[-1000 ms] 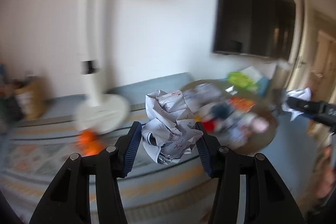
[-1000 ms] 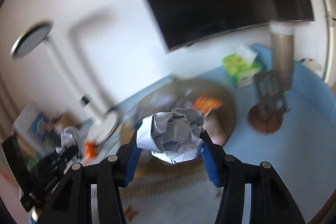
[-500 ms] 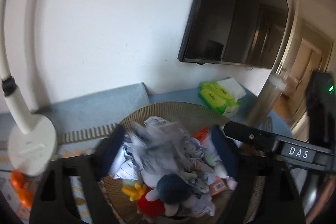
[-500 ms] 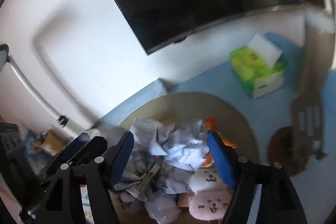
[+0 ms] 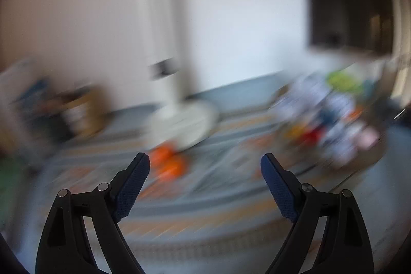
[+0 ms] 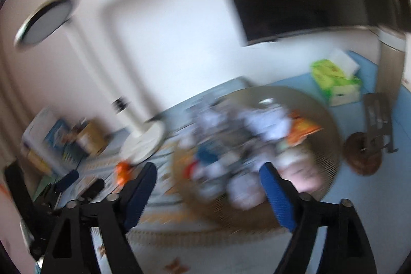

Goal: Organize objects
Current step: 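Move both open tools back toward the two tangerines by the lamp base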

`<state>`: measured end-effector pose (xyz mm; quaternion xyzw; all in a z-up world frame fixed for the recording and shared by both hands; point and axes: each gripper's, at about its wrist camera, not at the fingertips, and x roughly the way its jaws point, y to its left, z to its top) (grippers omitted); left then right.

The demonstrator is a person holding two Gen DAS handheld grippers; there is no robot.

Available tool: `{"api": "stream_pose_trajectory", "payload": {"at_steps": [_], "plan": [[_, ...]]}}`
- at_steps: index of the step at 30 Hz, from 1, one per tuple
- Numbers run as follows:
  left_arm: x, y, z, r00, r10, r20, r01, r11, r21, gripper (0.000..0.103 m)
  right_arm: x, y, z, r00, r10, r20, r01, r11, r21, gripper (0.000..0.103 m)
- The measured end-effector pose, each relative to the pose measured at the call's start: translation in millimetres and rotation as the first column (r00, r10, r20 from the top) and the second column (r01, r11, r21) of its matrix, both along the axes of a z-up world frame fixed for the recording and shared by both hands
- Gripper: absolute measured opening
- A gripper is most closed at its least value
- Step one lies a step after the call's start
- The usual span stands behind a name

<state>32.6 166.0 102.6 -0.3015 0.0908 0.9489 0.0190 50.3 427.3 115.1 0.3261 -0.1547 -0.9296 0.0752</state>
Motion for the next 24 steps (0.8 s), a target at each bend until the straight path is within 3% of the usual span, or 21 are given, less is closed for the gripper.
{"api": "stream_pose_trajectory", "payload": {"at_steps": [4,10,17,24], "plan": [[34,-51,-25,0.992,0.119,0.032,-0.117,0.991,-0.067,0.088,21,-73,-16,0.995,0.100,0.000,-0.100,0.993,0.055,0.087],[50,-104,-45,0.983,0.165,0.084,-0.164,0.986,-0.023,0.088,13,-150,-64,0.985,0.148,0.088,-0.158,0.981,0.116,0.087],[50,-121,-58,0.980,0.176,0.097,-0.180,0.983,0.029,0.088,6,-165,-101,0.985,0.103,0.135,-0.128,0.973,0.191,0.087],[45,-126,-76,0.975,0.179,0.133,-0.189,0.980,0.064,0.087,3,-160,-105,0.986,0.083,0.147,-0.110,0.976,0.190,0.087]]}}
